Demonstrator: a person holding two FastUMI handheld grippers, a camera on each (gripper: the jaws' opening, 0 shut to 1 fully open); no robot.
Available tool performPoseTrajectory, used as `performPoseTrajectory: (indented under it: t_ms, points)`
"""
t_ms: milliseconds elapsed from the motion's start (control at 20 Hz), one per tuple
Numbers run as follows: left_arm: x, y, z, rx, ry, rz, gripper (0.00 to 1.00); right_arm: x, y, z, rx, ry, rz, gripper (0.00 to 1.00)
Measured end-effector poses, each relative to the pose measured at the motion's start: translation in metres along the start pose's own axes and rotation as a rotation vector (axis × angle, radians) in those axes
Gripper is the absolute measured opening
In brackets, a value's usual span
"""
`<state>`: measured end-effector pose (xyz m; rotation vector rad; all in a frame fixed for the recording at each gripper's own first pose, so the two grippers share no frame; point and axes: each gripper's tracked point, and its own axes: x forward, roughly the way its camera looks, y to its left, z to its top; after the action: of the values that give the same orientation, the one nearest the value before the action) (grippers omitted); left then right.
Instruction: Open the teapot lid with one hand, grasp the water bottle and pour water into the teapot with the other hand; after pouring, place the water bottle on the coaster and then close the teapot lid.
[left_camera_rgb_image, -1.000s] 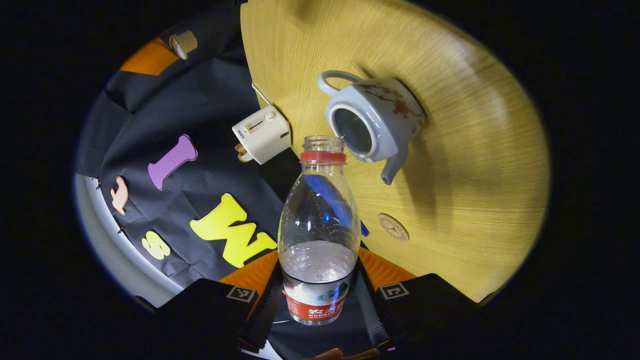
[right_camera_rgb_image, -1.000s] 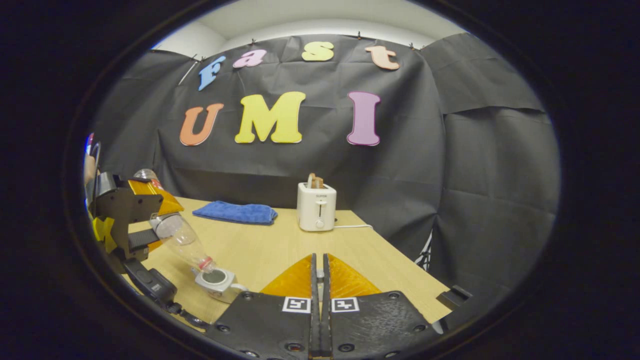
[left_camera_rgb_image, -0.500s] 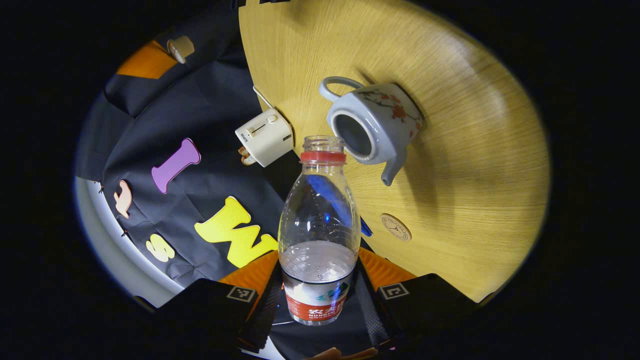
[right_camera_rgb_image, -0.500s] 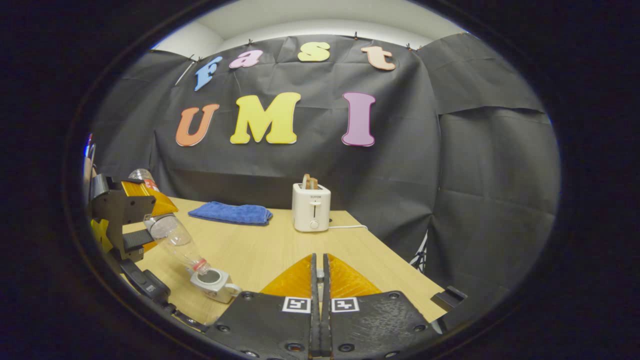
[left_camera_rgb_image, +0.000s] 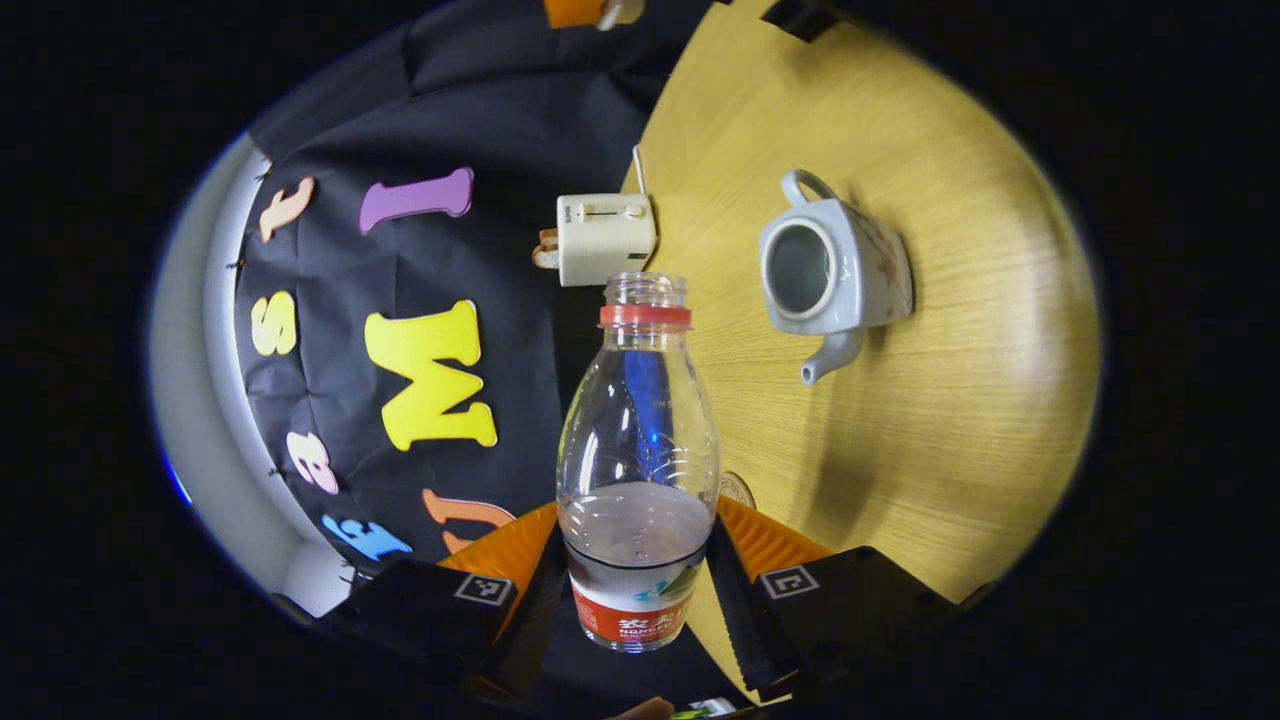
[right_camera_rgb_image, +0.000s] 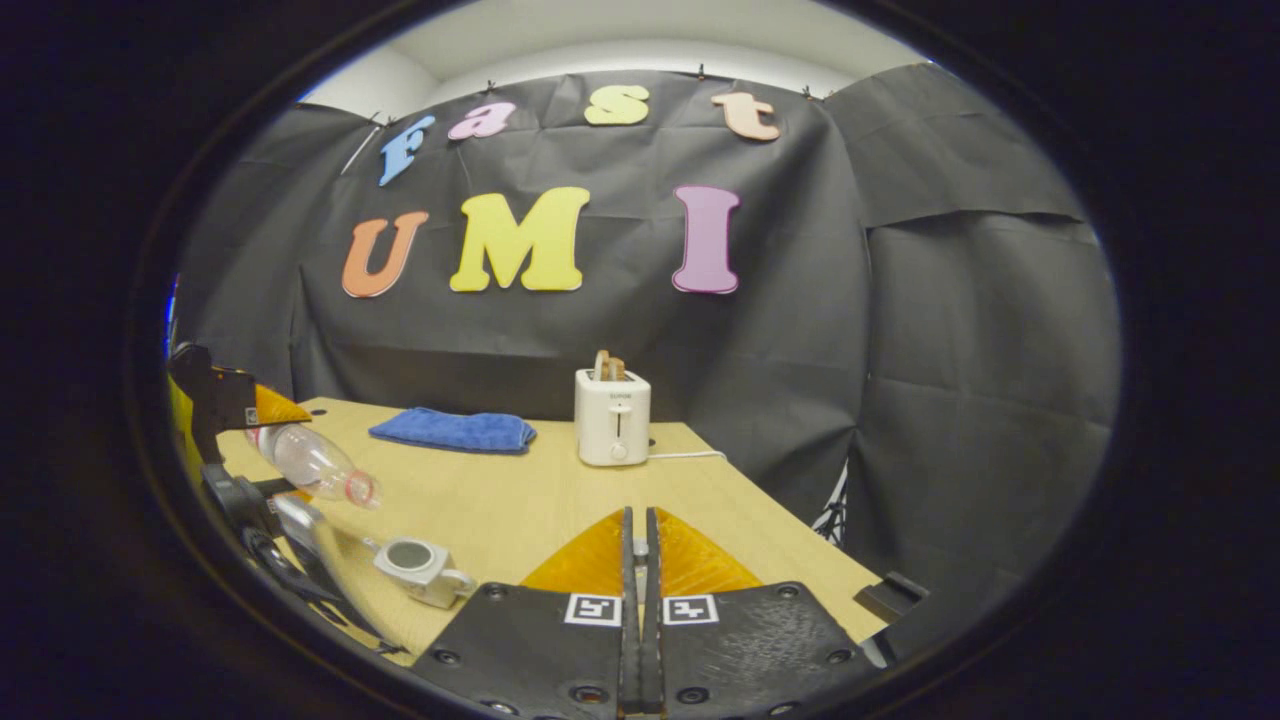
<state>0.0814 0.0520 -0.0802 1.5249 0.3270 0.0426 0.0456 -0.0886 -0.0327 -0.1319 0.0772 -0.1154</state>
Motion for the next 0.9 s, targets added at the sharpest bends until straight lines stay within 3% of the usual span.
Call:
performPoseTrajectory:
  t_ms: [350,900]
  points:
    - [-0.004,0.003,-0.019,-0.387,-0.045,0.02,0.75,-0.001,0.003,-0.002,-0.011,0.003,-0.01,0.0]
    - [0.023,0.018,-0.077,-1.115,-0.02,0.037,0.75,-0.002,0.012,-0.003,-0.023,0.011,0.0,0.0]
